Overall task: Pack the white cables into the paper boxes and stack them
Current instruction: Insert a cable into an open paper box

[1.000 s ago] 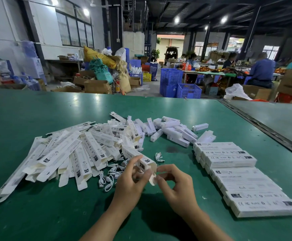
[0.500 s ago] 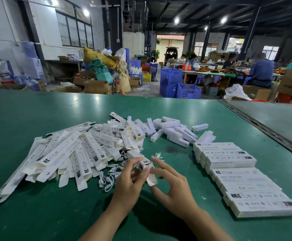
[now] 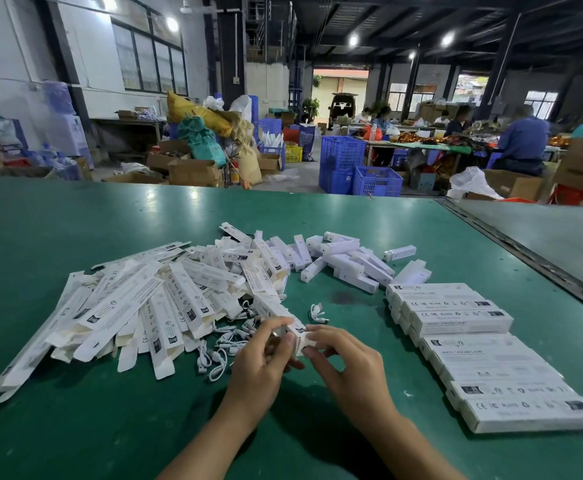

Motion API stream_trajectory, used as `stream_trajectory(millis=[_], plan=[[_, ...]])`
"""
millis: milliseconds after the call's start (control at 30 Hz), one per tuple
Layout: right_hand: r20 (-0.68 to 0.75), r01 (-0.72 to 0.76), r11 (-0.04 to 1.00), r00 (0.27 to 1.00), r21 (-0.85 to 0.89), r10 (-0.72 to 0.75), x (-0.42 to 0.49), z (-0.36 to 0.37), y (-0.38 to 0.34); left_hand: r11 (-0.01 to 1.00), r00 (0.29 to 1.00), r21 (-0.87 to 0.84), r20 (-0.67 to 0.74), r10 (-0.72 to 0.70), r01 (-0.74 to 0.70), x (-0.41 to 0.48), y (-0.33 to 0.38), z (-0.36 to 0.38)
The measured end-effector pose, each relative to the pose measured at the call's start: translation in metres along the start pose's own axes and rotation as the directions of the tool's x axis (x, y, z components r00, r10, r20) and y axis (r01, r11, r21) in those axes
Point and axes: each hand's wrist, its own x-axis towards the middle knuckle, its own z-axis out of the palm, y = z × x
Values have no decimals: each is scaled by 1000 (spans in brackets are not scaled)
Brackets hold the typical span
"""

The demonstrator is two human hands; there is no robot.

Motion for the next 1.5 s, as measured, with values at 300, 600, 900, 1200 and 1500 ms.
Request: stream_trajectory(millis=[300, 600, 900, 1200, 1500], plan=[[19, 20, 1000, 1000, 8, -20, -2, 0, 3, 1000, 1000, -21, -12, 7, -7, 0, -4, 0], [41, 16, 1000, 999, 26, -17, 0, -4, 1, 999, 1000, 23, -10, 27, -26, 0, -6, -3], [53, -228, 965, 974, 130, 222, 1, -6, -3, 997, 998, 52, 44, 55, -57, -1, -2, -4], [318, -619, 593, 780, 515, 538, 4, -5, -7, 983, 992, 138, 56, 113, -119, -4, 3, -3], [230, -625, 312, 633, 716, 739, 10, -3, 7, 987, 944, -149, -331, 4, -57, 6, 1, -7]])
